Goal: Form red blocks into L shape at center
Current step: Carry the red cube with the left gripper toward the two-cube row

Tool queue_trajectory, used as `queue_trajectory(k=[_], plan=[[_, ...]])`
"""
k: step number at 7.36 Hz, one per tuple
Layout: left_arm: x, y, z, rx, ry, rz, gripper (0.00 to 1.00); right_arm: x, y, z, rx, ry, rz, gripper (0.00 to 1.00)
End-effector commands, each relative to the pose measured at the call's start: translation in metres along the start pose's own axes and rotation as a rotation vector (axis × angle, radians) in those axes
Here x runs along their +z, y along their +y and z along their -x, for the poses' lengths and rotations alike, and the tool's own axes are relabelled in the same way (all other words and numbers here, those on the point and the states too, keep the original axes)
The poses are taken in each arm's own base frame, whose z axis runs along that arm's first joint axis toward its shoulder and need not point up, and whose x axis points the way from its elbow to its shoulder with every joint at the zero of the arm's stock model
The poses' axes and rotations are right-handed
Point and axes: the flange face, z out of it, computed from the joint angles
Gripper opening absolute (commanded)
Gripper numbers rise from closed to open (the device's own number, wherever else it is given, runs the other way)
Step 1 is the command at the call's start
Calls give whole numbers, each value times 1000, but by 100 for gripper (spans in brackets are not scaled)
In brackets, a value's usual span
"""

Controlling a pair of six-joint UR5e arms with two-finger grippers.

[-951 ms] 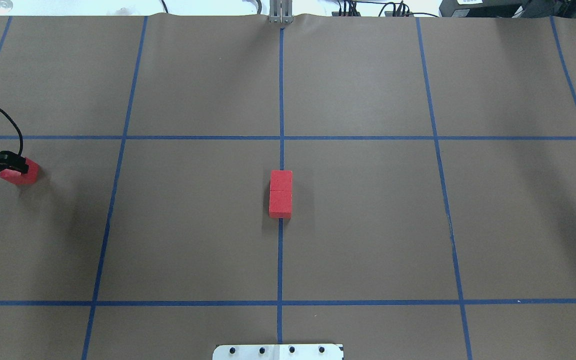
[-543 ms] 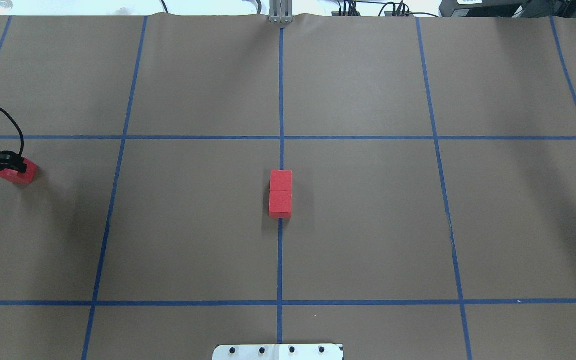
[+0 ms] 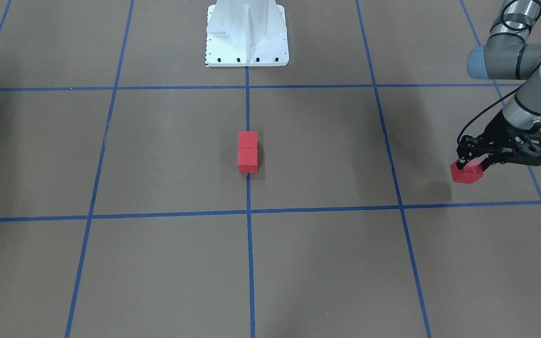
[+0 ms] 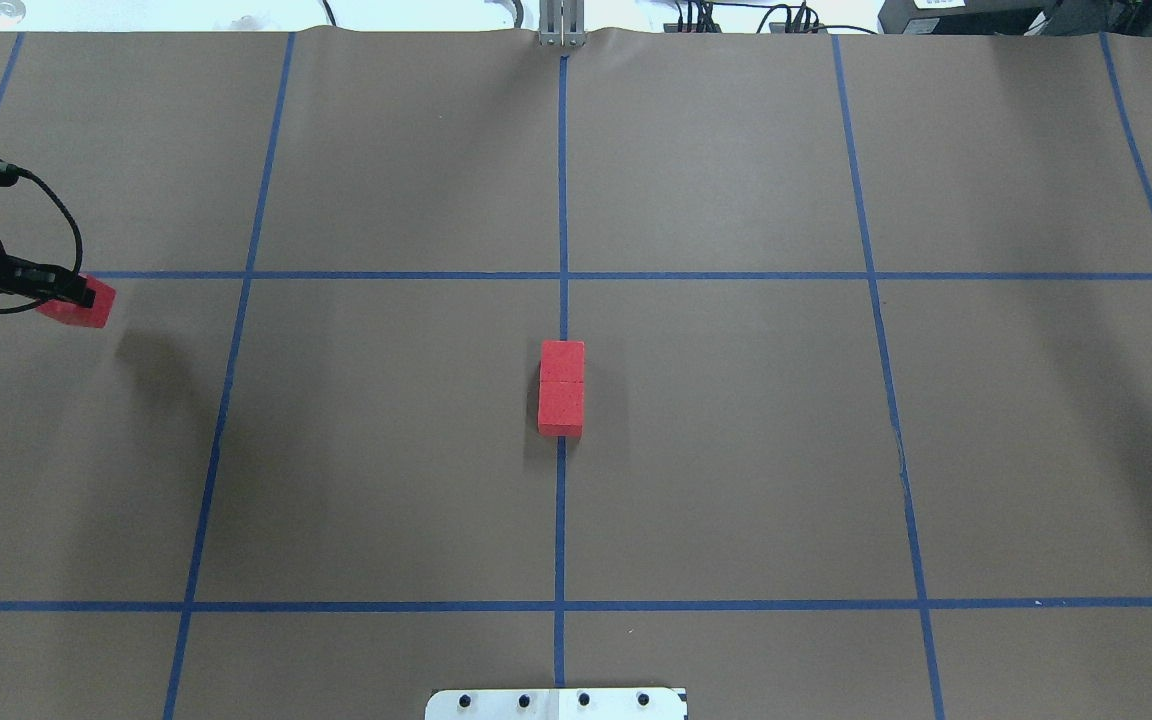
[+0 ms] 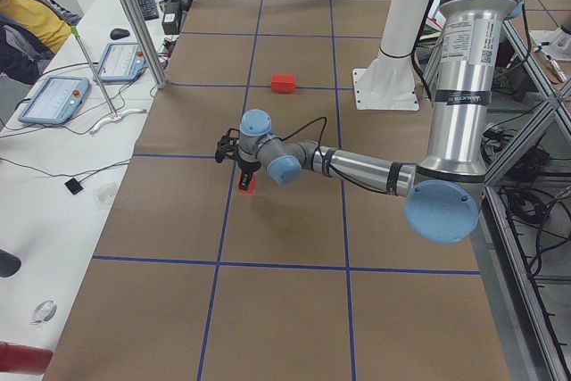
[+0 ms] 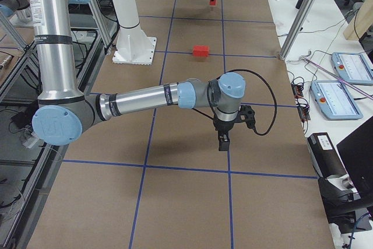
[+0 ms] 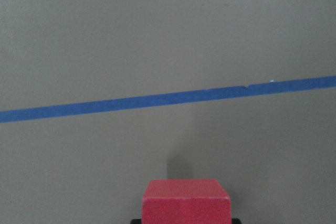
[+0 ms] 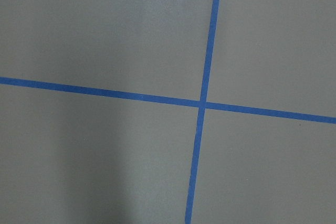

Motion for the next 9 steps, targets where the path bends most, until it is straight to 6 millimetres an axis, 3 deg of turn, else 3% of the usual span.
queue_trajectory(k=[1, 3, 4, 5, 6, 7, 8, 9], plan=[[-45, -57, -81, 203, 92, -129, 0, 0, 2, 0, 2, -1, 1, 100], [-50, -81, -198, 333, 217, -161, 0, 2, 2, -2, 4, 3, 3, 100], [-56, -88, -213, 345, 223, -177, 0, 2, 2, -3, 5, 8, 4, 100], [-48, -84, -215, 385, 209, -159, 0, 2, 2, -3, 7, 10, 6, 100], [-49, -89, -222, 501, 176, -149, 0, 3, 2, -3, 11, 8, 7, 100], [-33, -84, -233, 551, 151, -85, 0, 3, 2, -3, 18, 8, 8, 100], [-32, -92, -281, 641, 112, -7, 0, 4, 2, -4, 21, 7, 9, 100], [-34, -97, -311, 701, 34, 4, 0, 3, 1, -3, 22, 7, 8, 100]])
